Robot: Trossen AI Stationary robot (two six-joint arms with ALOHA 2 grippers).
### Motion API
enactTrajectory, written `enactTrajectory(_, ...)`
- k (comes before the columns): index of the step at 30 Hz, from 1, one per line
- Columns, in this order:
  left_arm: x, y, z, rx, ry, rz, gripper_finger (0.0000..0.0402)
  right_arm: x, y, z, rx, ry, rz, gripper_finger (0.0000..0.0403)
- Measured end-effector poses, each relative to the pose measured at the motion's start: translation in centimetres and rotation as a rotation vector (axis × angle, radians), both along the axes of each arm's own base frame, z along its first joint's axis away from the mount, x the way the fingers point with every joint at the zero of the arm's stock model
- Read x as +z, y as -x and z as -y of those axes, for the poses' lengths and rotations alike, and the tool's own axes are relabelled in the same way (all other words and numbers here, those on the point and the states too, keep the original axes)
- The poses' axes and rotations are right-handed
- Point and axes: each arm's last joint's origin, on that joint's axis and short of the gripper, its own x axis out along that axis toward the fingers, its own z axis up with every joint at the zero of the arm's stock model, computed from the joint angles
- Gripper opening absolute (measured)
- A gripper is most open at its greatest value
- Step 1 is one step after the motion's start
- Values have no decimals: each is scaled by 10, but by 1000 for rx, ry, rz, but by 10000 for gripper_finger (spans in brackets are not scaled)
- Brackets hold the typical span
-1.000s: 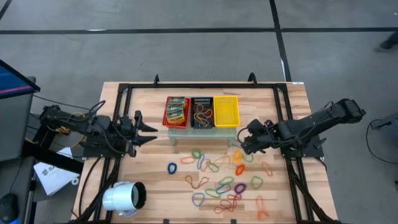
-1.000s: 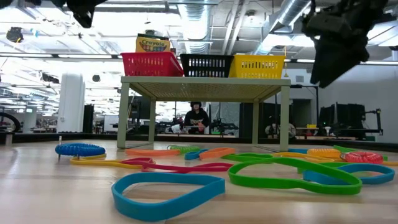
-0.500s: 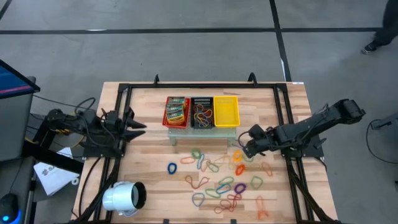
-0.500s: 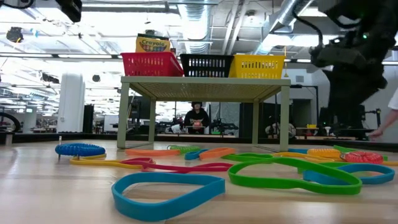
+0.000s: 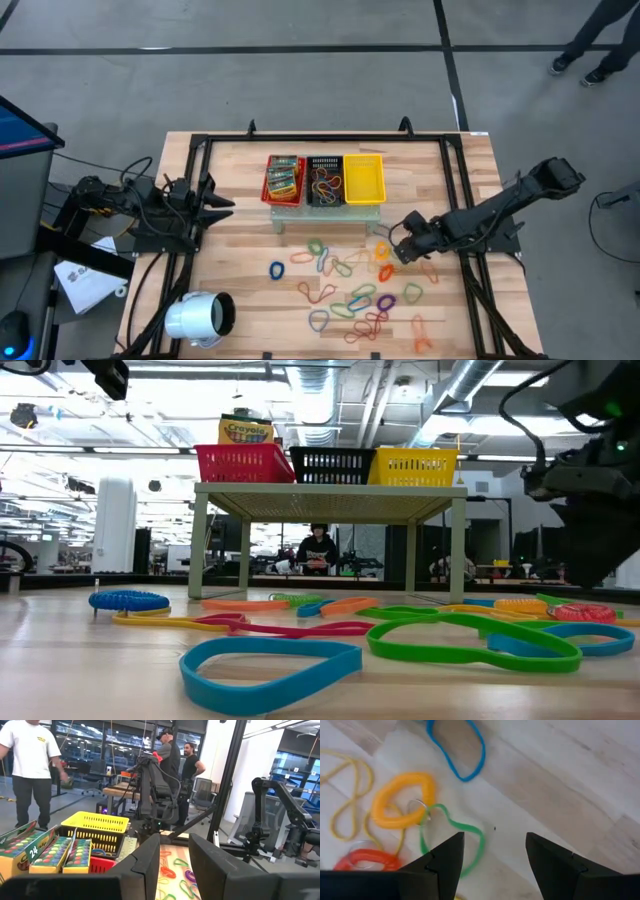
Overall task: Pick & Place Office Desk Supplies
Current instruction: Put the green rubber band into the black bin on the shelf
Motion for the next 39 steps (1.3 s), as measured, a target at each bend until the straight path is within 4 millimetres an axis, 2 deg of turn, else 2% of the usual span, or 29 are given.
enactTrajectory(9, 0, 0, 0, 0, 0, -1, 99, -29, -8, -5, 54, 84, -138, 208)
enactTrajectory(12, 0, 0, 0, 0, 1, 0, 99, -32, -13, -9, 46, 116, -172, 196)
enactTrajectory(16, 0, 0, 0, -1, 6, 1, 99, -27, -17, -16, 61, 110, -181, 146)
enactTrajectory(23, 0, 0, 0, -1, 9, 0, 99, -19, -21, -19, 91, 66, -163, 16)
enactTrajectory(27, 0, 0, 0, -4, 33, 0, 99, -18, -21, -19, 42, 52, -157, 12)
enactTrajectory(30, 0, 0, 0, -5, 35, 1, 99, -9, -23, -22, 34, 30, -175, 4)
enactTrajectory(33, 0, 0, 0, -5, 35, 1, 99, 11, -32, -27, 53, 40, -175, 4)
enactTrajectory(39, 0, 0, 0, -5, 35, 0, 99, 70, -52, -34, 127, 111, -163, 2)
